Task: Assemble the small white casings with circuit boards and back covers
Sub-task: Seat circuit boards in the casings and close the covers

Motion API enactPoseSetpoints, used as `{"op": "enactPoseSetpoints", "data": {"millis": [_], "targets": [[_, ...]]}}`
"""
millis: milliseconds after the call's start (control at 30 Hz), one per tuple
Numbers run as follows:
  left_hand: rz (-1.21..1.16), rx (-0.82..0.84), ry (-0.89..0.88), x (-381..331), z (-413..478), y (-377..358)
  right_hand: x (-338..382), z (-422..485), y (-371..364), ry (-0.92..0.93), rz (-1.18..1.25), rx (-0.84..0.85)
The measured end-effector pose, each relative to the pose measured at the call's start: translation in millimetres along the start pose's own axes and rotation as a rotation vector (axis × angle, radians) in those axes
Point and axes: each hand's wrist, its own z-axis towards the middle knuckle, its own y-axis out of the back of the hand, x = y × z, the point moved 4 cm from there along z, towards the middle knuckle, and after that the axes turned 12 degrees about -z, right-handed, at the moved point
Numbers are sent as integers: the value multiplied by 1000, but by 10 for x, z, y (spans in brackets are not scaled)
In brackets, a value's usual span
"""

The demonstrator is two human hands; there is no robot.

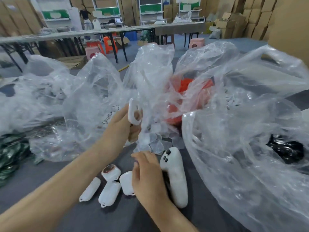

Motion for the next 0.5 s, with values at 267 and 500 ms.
{"op": "enactPoseSetpoints", "data": {"millis": [267,500], "targets": [[-407,-153,250,471,-855,955,418,-226,10,253,144,-292],[-763,-163,282,662,-903,1150,852,-425,-356,387,-14,-254]]}}
